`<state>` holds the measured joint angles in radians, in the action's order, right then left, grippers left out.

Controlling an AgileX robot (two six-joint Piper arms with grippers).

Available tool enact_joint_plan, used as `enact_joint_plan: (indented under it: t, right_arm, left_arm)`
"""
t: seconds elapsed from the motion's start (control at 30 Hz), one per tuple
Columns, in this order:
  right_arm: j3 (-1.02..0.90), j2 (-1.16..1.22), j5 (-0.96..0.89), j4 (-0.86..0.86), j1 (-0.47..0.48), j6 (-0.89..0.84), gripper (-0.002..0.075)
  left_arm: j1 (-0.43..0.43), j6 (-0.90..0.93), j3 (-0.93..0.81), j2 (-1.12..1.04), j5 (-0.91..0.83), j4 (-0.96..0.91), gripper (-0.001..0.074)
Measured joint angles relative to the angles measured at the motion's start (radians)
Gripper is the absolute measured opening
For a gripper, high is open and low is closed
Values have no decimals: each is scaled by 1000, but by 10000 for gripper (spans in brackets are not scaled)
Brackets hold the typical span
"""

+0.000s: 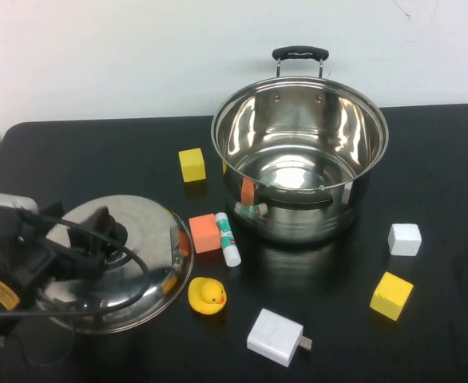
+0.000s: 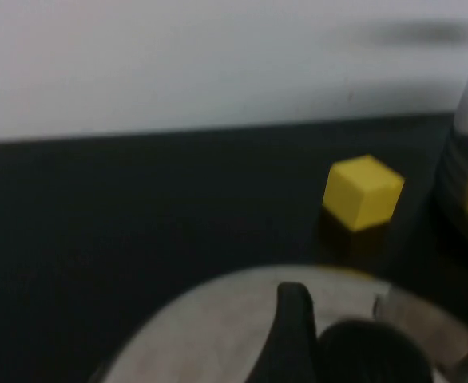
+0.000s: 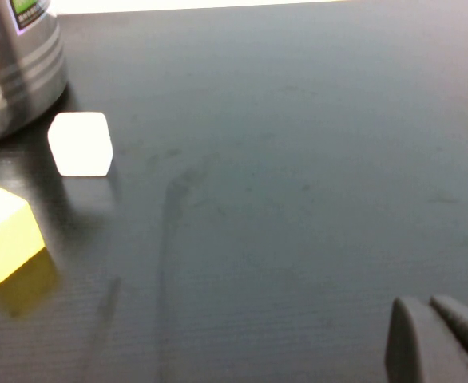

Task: Cover the pot
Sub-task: Pick up the pot lid

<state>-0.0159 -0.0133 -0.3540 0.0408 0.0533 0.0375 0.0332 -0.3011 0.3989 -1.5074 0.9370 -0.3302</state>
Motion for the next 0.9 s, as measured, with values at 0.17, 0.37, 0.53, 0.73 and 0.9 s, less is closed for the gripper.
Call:
enact_joint_plan:
  t: [0.17,0.37,0.53,0.73,0.9]
  right_arm:
    - [0,0,0,0,0,0,-2]
    - [0,0,0,0,0,0,-2]
    - [0,0,0,0,0,0,-2]
    - [0,0,0,2,0,0,-2]
    - [0,0,0,2,0,0,-2]
  left_arm:
    - [0,-22,0,-91,2,13,505]
    - [0,-79,13,-141,24,72,505]
    - [6,-90,44,-167,-3,51,505]
    - [75,-32,85,-186,-47,75,505]
    - [132,16,100,-222,-45,275,505]
